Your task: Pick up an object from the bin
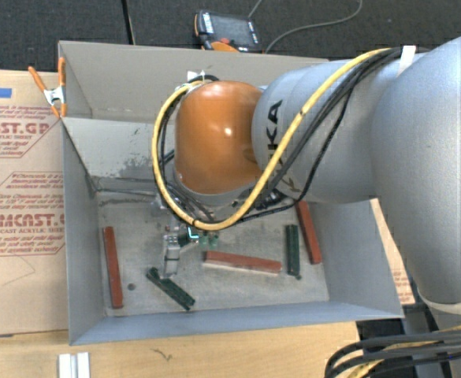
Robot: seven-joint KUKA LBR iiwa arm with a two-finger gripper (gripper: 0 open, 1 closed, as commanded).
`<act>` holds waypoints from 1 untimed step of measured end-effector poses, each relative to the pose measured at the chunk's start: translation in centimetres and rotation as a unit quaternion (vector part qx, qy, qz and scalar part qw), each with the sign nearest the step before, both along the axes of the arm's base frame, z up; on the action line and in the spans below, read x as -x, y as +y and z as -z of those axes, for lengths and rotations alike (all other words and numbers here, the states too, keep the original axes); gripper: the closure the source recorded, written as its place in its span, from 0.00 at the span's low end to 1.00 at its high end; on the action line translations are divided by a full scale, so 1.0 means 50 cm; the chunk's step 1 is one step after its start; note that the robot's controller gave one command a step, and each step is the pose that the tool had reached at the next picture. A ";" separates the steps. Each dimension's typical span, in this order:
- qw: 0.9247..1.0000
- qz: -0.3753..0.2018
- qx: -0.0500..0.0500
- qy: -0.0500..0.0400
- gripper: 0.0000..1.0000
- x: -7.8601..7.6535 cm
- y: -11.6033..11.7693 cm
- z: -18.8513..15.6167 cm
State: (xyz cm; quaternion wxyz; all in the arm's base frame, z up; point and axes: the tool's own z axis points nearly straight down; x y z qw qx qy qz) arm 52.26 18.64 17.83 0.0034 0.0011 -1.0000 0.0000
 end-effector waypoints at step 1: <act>1.000 0.010 0.001 -0.001 0.00 -0.084 -0.125 0.224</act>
Offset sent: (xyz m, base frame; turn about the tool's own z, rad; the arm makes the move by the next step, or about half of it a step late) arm 0.0426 -0.0602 -0.1067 0.0173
